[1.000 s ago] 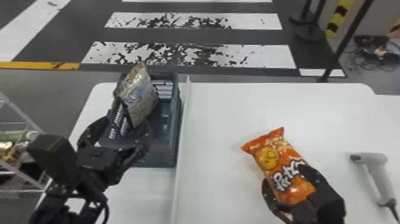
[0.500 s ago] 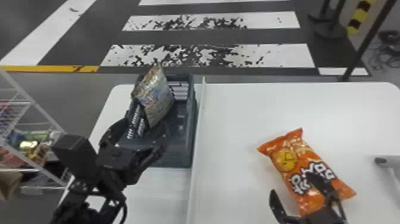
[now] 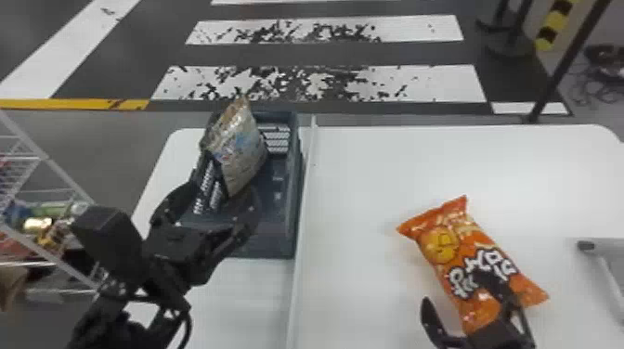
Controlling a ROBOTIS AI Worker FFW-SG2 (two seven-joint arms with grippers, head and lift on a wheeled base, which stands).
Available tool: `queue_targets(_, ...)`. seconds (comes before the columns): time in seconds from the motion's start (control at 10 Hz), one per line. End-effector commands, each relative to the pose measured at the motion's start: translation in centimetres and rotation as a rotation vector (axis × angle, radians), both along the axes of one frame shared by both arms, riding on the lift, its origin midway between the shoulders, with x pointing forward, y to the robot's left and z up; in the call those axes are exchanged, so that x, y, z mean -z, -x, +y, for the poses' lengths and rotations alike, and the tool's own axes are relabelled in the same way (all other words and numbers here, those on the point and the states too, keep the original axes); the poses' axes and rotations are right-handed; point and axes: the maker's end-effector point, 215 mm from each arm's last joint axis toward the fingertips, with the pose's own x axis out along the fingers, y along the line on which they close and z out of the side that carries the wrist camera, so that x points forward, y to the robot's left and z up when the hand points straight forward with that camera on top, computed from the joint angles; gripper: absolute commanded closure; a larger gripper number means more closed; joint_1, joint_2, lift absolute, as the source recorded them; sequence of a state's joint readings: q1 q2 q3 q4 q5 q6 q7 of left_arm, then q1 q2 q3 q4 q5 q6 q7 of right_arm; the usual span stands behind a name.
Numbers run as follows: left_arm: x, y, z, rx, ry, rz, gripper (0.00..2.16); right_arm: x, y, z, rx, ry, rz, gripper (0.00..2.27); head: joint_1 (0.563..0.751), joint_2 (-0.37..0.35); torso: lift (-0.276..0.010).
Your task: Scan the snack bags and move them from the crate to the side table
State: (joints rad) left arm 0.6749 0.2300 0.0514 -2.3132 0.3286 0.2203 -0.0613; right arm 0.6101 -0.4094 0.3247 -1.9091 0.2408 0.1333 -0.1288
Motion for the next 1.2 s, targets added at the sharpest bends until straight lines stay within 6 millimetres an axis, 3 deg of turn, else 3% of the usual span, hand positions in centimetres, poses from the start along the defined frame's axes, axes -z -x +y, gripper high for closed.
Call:
queue_targets(0.0,-0.2,0.0,0.0,0.005,0.013,-0.002,0.07,0.7,0.1,-0.7,-0.002,0.024,0.008,0.14,0.695,0.094,-0.087)
queue_targets(0.2,-0.4,0.0,-0.2,0.019,0.024,-0.001,0.07,2.0,0.4,-2.0,0.007,0.083,0.038,0.23,0.695,0.081,-0.087)
queue_targets(0.3,-0.3,0.1,-0.3,0.025,0.032,0.009,0.07,3.0,0.7,-2.9,0.025,0.112,0.074,0.56,0.695,0.07,-0.087)
queue_targets(0.4,0.0,0.2,-0.4,0.035,0.039,0.024,0.07,3.1,0.6,-3.0,0.028,0.128,0.073,1.5,0.695,0.056,-0.087)
queue_targets(0.5,0.1,0.3,-0.8,0.046,0.046,0.027,0.07,2.5,0.3,-3.0,0.031,0.138,0.043,2.12,0.695,0.043,-0.087)
queue_targets(0.7,0.2,0.4,-0.8,0.049,0.05,0.035,0.07,0.1,-0.5,-2.2,0.025,0.093,-0.032,2.24,0.695,0.033,-0.087)
queue_targets(0.9,0.2,0.4,-0.9,0.048,0.052,0.038,0.07,-1.4,-1.5,-2.9,0.066,0.026,-0.024,2.24,0.695,0.044,-0.087)
queue_targets(1.1,0.0,0.4,-1.0,0.049,0.054,0.035,0.07,-5.7,-3.8,-3.8,0.134,-0.106,-0.008,2.24,0.695,0.036,-0.087)
